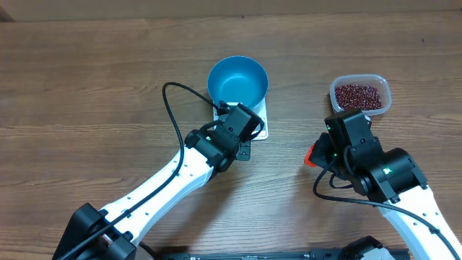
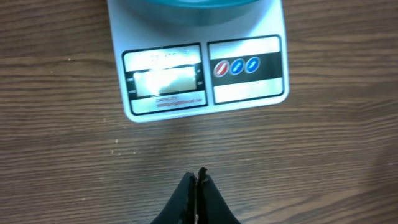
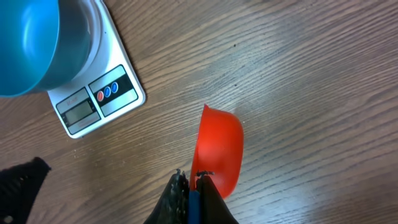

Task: Scoop item into bowl and weigh 150g on scale
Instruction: 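Carry the scoop toward the bean tub with the right gripper, then move the left gripper down to the scale's front buttons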

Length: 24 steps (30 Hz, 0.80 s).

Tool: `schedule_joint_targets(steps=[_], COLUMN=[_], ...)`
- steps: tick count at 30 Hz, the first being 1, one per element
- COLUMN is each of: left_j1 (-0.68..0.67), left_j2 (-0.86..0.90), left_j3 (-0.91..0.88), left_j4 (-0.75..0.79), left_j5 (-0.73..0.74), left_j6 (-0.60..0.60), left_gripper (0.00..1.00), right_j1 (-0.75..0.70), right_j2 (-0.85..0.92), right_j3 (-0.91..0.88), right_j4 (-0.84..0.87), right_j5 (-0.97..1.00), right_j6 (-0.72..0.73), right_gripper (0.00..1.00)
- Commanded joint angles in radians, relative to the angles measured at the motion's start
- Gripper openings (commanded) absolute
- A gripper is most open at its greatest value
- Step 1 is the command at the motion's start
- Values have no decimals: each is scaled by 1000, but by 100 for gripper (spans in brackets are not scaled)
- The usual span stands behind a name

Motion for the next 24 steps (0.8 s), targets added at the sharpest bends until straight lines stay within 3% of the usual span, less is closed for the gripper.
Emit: schedule_joint_targets(steps=[1,2,5,11,16,20,24], left_j1=[0,0,0,0,-2,-2,-2], left_j2=[7,7,7,7,9,12,28], left_j3=[-9,-9,-9,-10,-12,-12,-12], left_j4=[6,6,8,23,60,108,123], left_j5=[-35,-34,-24,-60,-65,44,75], left_j6=[19,19,19,28,209,434,494], left_gripper=[18,19,4,5,4,4,4], right_j1=[-3,-3,-3,-3,-3,-3,-3], right_j2=[-18,-18,-18,-18,-18,-18,-18], right_j3=[31,31,31,31,31,31,31], right_j4=[10,10,7,8,9,11,11], right_j5=[15,14,14,11,11,11,11], right_j6=[11,11,10,10,10,10,10], right_gripper=[4,4,4,4,4,4,4])
